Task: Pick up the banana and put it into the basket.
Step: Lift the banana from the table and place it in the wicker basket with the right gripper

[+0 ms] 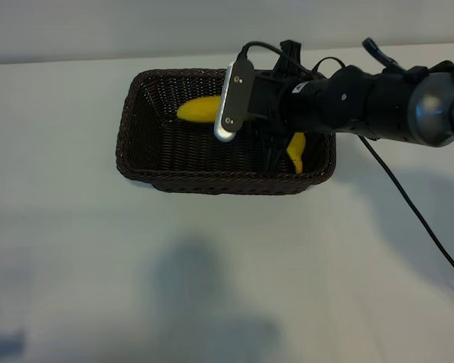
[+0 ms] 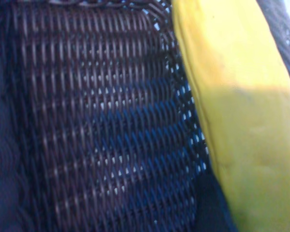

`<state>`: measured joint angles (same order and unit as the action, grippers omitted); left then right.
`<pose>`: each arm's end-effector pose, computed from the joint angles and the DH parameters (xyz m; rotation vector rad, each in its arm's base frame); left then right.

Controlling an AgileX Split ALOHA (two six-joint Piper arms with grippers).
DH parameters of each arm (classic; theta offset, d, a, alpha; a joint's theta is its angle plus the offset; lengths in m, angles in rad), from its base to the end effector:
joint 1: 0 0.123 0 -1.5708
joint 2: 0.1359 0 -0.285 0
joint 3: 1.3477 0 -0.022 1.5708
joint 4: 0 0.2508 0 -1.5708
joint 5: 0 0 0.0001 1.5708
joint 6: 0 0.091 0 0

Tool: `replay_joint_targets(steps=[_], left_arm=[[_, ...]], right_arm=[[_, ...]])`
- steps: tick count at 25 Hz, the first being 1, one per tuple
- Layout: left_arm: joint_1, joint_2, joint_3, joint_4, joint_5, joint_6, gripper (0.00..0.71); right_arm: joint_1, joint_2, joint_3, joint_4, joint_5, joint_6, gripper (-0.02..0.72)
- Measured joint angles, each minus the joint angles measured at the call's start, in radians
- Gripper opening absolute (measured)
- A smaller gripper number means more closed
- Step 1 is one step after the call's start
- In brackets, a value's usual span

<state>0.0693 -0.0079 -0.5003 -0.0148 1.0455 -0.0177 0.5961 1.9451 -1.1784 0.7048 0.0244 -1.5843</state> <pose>-0.0054 -0.0015 0.2786 -0.0873 2.0190 0.0151 0.3449 0.2358 0.1727 -1.5347 1.6756 -0.1319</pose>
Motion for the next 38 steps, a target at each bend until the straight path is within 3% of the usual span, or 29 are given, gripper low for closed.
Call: replay_joint_targets(steps=[6, 38], left_arm=[[0.0, 0.0, 0.0, 0.0, 0.0, 0.0, 0.448], [0.0, 0.0, 0.0, 0.0, 0.0, 0.002, 0.448]], right_arm=[[0.001, 0.025, -0.008, -0.026, 0.005, -0.002, 0.431], [0.018, 0.026, -0.008, -0.019, -0.046, 0.002, 0.442]])
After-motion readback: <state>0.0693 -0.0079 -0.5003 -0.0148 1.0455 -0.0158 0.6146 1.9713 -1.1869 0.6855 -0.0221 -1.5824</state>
